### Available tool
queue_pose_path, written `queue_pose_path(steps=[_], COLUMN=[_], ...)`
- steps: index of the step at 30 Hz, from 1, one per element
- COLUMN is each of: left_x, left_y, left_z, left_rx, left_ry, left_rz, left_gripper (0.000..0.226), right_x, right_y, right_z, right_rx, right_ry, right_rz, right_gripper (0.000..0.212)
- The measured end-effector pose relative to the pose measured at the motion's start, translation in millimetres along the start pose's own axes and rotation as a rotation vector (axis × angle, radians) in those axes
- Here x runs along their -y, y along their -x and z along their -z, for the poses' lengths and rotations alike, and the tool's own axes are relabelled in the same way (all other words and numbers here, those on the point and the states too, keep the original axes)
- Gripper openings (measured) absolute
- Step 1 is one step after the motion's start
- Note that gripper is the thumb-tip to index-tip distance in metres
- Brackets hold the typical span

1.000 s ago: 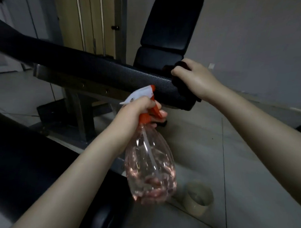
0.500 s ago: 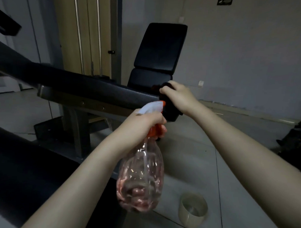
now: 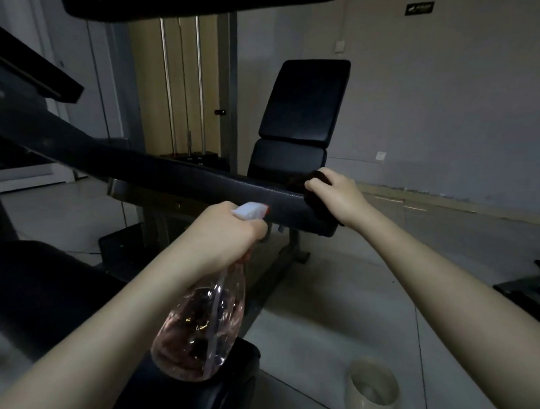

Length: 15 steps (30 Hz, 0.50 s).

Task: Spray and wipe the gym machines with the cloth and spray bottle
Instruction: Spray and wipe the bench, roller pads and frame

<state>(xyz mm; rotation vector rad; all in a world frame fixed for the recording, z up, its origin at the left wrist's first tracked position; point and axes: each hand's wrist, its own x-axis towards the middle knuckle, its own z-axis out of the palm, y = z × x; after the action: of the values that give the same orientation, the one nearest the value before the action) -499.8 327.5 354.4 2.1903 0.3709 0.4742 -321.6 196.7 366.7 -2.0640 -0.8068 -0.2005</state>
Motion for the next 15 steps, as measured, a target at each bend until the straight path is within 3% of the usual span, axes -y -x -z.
queue_pose_path(steps=[2,6,11,15], left_x=[0,5,20,30], left_y=[1,1,1,-1], left_z=[5,16,24,39], left_rx=[-0.047,0.066,-0.095,-0.134], left_ry=[0.023,0.030,0.017,-0.015], left_rz=[-0.004,-0.098,-0.077,-0.042], left_gripper=[0.013,0.018,0.010,0.010], right_x=[1,2,5,6], right_y=[0,1,3,5], right_z=[0,0,-1,-4], right_rx=[-0.008,-0.026,-0.050,-0.094], right_ry=[0.004,0.023,0.064,0.147], right_rz=[-0.008,-0.022,-0.023,-0.015], right_gripper=[0.021,0.020,0.017,0.014])
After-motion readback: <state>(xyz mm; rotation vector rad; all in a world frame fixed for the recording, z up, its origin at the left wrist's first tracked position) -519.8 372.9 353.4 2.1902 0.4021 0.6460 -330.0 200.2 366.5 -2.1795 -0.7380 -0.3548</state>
